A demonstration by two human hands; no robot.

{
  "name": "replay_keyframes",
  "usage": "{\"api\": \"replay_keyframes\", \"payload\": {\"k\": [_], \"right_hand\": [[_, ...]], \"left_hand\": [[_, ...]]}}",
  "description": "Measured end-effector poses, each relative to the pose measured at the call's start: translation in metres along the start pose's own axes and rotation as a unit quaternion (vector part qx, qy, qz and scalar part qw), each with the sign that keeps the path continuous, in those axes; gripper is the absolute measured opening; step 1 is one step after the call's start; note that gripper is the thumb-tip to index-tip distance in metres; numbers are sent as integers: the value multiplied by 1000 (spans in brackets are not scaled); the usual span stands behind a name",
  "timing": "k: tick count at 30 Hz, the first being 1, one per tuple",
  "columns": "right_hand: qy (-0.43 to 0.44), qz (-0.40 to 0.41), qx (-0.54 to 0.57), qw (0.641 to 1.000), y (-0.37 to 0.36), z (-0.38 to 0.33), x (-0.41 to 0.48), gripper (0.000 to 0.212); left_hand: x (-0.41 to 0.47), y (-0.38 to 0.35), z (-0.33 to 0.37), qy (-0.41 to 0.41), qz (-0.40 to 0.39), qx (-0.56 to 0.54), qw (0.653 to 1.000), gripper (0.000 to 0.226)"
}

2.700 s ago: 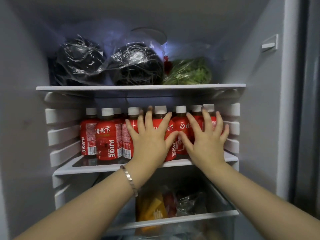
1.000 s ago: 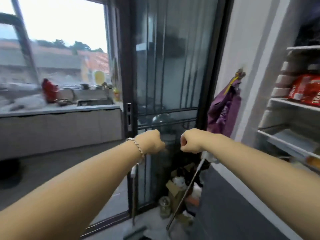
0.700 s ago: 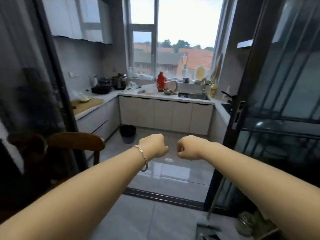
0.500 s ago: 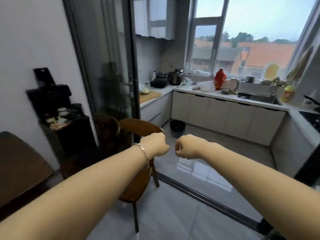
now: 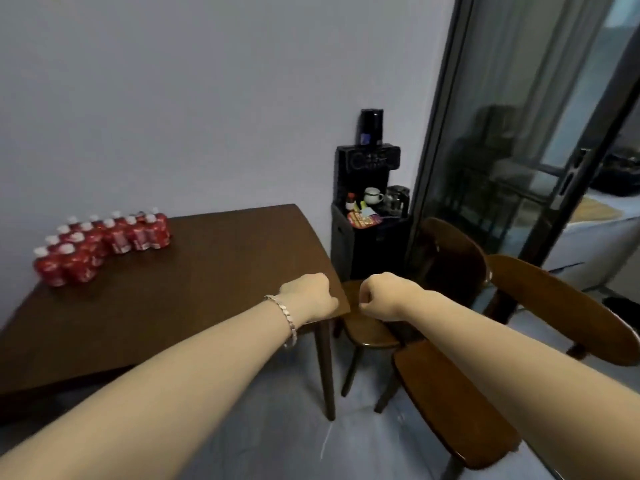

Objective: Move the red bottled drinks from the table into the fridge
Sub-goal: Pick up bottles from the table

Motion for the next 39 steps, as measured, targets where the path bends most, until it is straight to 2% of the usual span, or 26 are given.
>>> {"api": "replay_keyframes", "payload": {"k": [3,11,15,20,26,29,33,34,36,39], "right_hand": [[66,-16,-31,997,-4,-55,84,26],[183,-42,-79,979,2,-163,242,36],[217,-45,-102,970,-1,-209,297,33],[249,-53,-109,961,-18,-292,383,27],[223,-64,-55,971,-52,-385,492,23],[196,-71,-19,978,-64,-425,540,28],[148,-98,43,983,-96,-473,612,31],[137,-104,67,983,-100,-473,616,33],[105,-115,131,979,-114,-488,648,44],[55,-116,241,962,-131,-505,697,67]], "left_hand": [[38,20,-84,80,12,-24,996,30],[109,74,-241,226,59,-71,970,31],[132,91,-295,256,90,-107,956,26],[175,104,-402,292,129,-137,938,20],[243,125,-542,292,129,-117,940,15],[276,139,-605,279,138,-119,943,19],[326,141,-703,282,155,-165,932,37],[329,143,-711,276,180,-191,925,40],[349,144,-753,284,228,-245,899,52],[377,136,-810,310,253,-290,869,76]]}}
Point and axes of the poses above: each hand's wrist, its own x-axis towards the middle knuckle, its own y-axis out of the back of the hand, z = x × y, the point moved 10 cm from there along x, towards the middle knuckle, and after that the axes turned 1 degree about z, right-handed, at the moved point
